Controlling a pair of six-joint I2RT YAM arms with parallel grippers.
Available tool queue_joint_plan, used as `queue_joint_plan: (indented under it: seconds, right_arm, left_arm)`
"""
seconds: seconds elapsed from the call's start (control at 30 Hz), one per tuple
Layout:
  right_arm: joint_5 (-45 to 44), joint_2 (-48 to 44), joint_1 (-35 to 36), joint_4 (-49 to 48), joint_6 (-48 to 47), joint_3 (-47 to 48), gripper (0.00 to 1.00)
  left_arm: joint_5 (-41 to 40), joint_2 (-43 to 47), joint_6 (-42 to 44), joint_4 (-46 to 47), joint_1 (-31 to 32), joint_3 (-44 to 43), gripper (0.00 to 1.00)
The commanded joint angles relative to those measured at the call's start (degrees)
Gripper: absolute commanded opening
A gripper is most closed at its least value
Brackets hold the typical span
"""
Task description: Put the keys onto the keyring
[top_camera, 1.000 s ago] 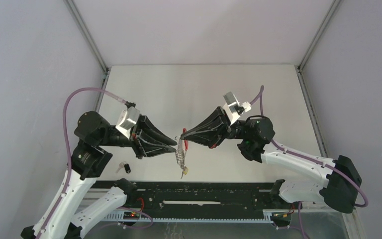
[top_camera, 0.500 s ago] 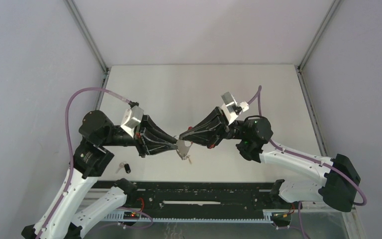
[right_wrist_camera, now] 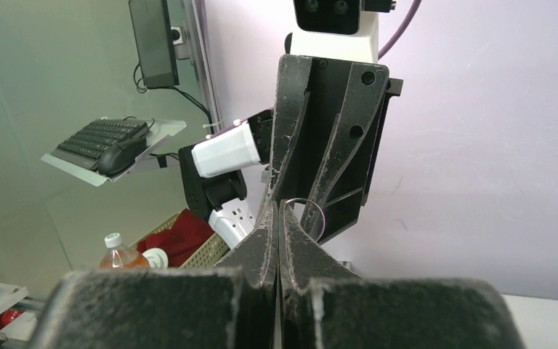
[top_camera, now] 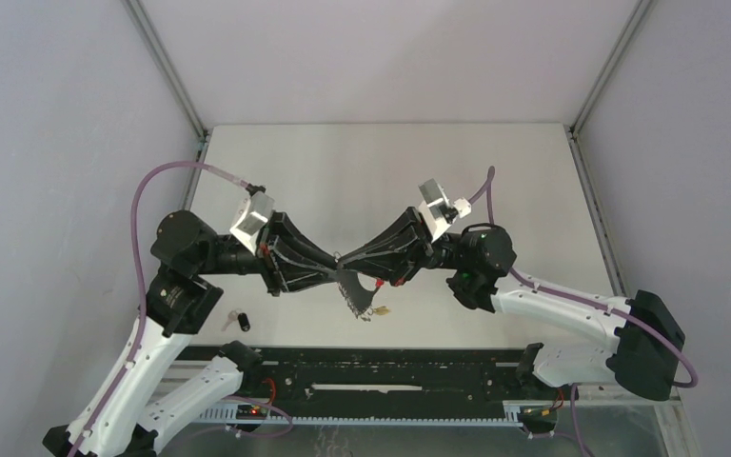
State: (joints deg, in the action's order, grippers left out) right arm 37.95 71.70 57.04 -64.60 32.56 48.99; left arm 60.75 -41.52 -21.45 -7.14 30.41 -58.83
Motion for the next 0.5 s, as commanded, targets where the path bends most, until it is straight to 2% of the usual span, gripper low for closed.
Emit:
queue_joint_plan:
  seconds: [0.0,0.07,0.13,0.2,0.23,0.37,0.47]
  right_arm:
    - [-0.79,0.57,0.46,0.73,-2.72,-0.50,0.00]
    - [-1.28,-0.08,-0.48,1.06,-2.78,-1.65,0.00]
    - [-2.06,-1.60,-1.74,2.76,-3.13,-3.28,0.00]
    - [-3.13,-4.03,-2.45,7.75,-5.96,-4.76,0.00]
    - [-4.02,-5.88,-2.60,10.99,-8.48,-5.57,0.00]
    - [-7.24,-10.17,-3.39,23.17,-15.87,-7.75,0.00]
    - [-12.59,-12.50,-4.11,32.92,-21.35,-8.82,0.00]
  left_arm:
    - [-0.09,0.59,-2.61,4.95,0.35,0.70,0.29]
    - [-0.11,0.89,0.03,3.63,0.06,0.42,0.38]
    - [-1.99,1.22,8.89,-4.90,-0.37,-1.56,0.63]
    - [-7.02,1.47,18.57,-17.59,-0.63,-3.34,0.69]
    - [-10.34,1.54,22.61,-21.92,-0.76,-3.82,0.71]
    - [-25.69,0.71,32.66,-33.40,-1.15,-4.45,0.97]
    - [-44.35,-2.75,36.13,-39.36,-1.42,-4.71,1.00]
